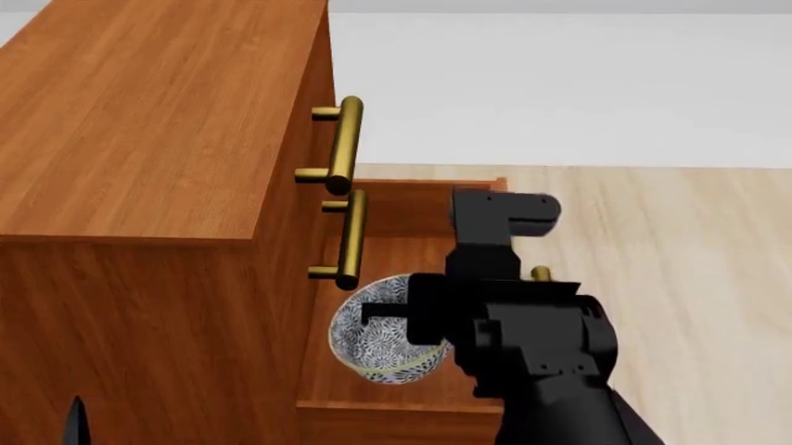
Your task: Put the bowl in the bottom drawer of the cabinet.
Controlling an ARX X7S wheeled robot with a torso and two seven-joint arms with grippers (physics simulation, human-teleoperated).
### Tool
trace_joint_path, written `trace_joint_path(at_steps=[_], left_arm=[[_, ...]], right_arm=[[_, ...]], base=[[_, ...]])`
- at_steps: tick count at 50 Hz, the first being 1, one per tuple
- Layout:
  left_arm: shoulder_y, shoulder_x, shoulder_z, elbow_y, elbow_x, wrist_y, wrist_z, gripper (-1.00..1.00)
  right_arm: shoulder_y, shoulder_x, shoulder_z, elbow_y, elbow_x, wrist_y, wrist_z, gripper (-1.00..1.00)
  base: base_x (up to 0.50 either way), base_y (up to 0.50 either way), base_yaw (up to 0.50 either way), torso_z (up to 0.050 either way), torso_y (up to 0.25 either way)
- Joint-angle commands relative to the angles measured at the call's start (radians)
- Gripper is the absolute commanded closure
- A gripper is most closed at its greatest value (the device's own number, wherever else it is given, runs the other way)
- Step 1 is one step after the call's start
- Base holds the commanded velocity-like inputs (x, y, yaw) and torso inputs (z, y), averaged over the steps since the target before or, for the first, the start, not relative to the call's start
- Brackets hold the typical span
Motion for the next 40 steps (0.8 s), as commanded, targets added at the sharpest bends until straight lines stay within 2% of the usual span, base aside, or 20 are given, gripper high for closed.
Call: trace_joint_path(at_steps=[1, 6, 11, 23, 39, 40], left_arm=[[0.001, -0.001, 0.002, -0.004, -0.002, 0.005, -0.001, -1.00], [0.000, -0.001, 0.002, -0.006, -0.003, 0.005, -0.002, -1.00], [-0.002, -0.001, 0.005, -0.008, -0.003, 0.006, -0.003, -1.00], [0.001, -0.002, 0.007, -0.008, -0.003, 0.010, -0.007, -1.00], [0.001, -0.004, 0.009, -0.015, -0.006, 0.015, -0.008, -1.00], [0.001, -0.004, 0.009, -0.015, -0.006, 0.015, -0.008, -1.00]], right_arm=[[-0.013, -0.001, 0.109, 0.000, -0.084, 0.007, -0.010, 1.00], [-0.022, -0.001, 0.195, 0.000, -0.152, 0.014, -0.024, 1.00], [-0.024, -0.001, 0.194, 0.000, -0.144, 0.013, -0.031, 1.00], [-0.036, -0.001, 0.288, 0.000, -0.216, 0.019, -0.034, 1.00], [-0.041, -0.001, 0.284, 0.000, -0.216, 0.016, -0.036, 1.00], [-0.041, -0.001, 0.285, 0.000, -0.218, 0.017, -0.039, -1.00]], base=[[0.00, 0.00, 0.00, 0.000, 0.000], [0.00, 0.00, 0.00, 0.000, 0.000], [0.00, 0.00, 0.00, 0.000, 0.000], [0.00, 0.00, 0.00, 0.000, 0.001], [0.00, 0.00, 0.00, 0.000, 0.000], [0.00, 0.00, 0.00, 0.000, 0.000]])
